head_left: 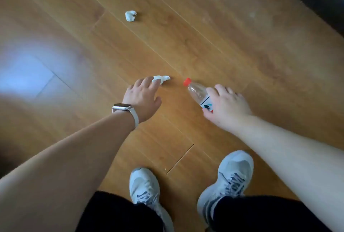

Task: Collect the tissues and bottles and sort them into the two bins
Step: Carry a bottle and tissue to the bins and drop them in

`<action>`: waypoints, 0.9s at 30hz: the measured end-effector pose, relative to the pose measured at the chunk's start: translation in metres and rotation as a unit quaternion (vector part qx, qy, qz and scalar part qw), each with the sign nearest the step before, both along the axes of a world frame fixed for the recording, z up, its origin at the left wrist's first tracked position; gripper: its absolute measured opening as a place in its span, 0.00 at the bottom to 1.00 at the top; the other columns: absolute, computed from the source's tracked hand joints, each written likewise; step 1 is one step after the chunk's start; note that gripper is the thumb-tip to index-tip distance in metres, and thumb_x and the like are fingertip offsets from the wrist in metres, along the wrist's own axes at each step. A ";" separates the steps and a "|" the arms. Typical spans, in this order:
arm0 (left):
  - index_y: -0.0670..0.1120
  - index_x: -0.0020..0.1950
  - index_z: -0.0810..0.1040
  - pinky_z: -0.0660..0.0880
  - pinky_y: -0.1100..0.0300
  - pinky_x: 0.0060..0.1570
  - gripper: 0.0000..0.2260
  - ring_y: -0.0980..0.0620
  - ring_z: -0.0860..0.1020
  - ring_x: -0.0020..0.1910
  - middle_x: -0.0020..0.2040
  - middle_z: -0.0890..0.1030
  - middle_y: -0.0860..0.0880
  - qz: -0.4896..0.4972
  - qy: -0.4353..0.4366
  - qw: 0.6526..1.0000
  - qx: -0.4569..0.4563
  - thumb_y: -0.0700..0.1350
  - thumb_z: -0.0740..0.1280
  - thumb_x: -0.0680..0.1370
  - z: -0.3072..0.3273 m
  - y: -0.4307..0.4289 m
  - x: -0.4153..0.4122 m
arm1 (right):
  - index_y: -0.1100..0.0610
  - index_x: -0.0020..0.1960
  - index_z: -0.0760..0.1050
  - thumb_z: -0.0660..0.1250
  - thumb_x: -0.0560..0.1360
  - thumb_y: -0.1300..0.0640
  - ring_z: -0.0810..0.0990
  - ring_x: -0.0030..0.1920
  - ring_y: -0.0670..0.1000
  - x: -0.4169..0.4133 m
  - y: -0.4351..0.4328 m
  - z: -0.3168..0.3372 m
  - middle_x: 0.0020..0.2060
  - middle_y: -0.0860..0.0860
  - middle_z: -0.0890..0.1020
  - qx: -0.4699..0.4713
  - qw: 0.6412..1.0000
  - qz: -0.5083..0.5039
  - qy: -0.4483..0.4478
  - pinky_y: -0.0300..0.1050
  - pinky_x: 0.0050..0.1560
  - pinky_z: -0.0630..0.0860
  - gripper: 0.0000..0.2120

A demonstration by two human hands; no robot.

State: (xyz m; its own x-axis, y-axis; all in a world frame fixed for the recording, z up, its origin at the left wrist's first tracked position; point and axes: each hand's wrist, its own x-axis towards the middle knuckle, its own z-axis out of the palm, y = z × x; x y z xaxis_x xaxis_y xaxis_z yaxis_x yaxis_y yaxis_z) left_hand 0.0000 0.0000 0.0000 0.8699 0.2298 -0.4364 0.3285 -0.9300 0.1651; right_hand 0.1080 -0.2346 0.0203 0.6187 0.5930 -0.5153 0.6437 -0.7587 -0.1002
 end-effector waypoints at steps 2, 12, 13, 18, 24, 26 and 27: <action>0.51 0.72 0.65 0.68 0.49 0.61 0.22 0.46 0.67 0.68 0.72 0.67 0.51 0.049 -0.008 0.999 -0.005 0.52 0.61 0.78 -0.024 0.003 0.008 | 0.50 0.69 0.61 0.61 0.74 0.39 0.70 0.61 0.55 0.005 0.009 -0.024 0.60 0.51 0.70 -0.003 1.000 -0.008 0.010 0.51 0.53 0.69 0.28; 0.52 0.70 0.68 0.70 0.51 0.50 0.21 0.44 0.70 0.61 0.64 0.73 0.48 0.132 -0.001 0.991 -0.026 0.47 0.62 0.77 -0.092 0.013 0.030 | 0.53 0.64 0.61 0.67 0.70 0.42 0.75 0.53 0.57 0.014 0.028 -0.086 0.56 0.52 0.72 -0.042 0.995 -0.067 0.064 0.48 0.40 0.67 0.29; 0.52 0.70 0.69 0.70 0.51 0.48 0.20 0.43 0.71 0.60 0.63 0.73 0.47 0.138 -0.001 0.990 -0.028 0.47 0.62 0.77 -0.093 0.012 0.031 | 0.53 0.64 0.61 0.67 0.70 0.42 0.76 0.53 0.57 0.015 0.029 -0.085 0.56 0.52 0.72 -0.045 0.994 -0.073 0.065 0.47 0.40 0.67 0.29; 0.49 0.61 0.75 0.68 0.54 0.43 0.12 0.44 0.74 0.54 0.54 0.76 0.47 0.156 0.004 0.986 -0.051 0.48 0.61 0.78 -0.085 0.012 0.033 | 0.53 0.63 0.61 0.67 0.70 0.42 0.77 0.52 0.58 0.021 0.031 -0.077 0.56 0.53 0.73 -0.038 0.994 -0.068 0.072 0.47 0.39 0.67 0.28; 0.48 0.57 0.76 0.67 0.56 0.41 0.11 0.48 0.73 0.48 0.49 0.76 0.50 0.202 -0.032 0.973 -0.107 0.49 0.64 0.77 -0.013 0.003 0.020 | 0.52 0.65 0.61 0.68 0.70 0.41 0.76 0.54 0.59 0.028 0.029 -0.012 0.58 0.52 0.72 -0.010 0.989 -0.113 0.091 0.47 0.41 0.67 0.30; 0.49 0.57 0.75 0.66 0.57 0.41 0.11 0.50 0.71 0.46 0.48 0.75 0.53 0.212 -0.041 0.969 -0.123 0.49 0.65 0.76 0.027 -0.002 0.015 | 0.52 0.65 0.61 0.69 0.71 0.41 0.76 0.55 0.59 0.028 0.023 0.025 0.58 0.53 0.72 -0.011 0.987 -0.130 0.096 0.47 0.42 0.66 0.30; 0.49 0.56 0.75 0.66 0.57 0.41 0.10 0.51 0.71 0.46 0.48 0.75 0.53 0.215 -0.047 0.967 -0.126 0.49 0.65 0.76 0.047 -0.004 0.012 | 0.53 0.65 0.61 0.69 0.71 0.41 0.76 0.55 0.59 0.029 0.019 0.044 0.58 0.53 0.71 -0.011 0.986 -0.137 0.097 0.47 0.43 0.67 0.30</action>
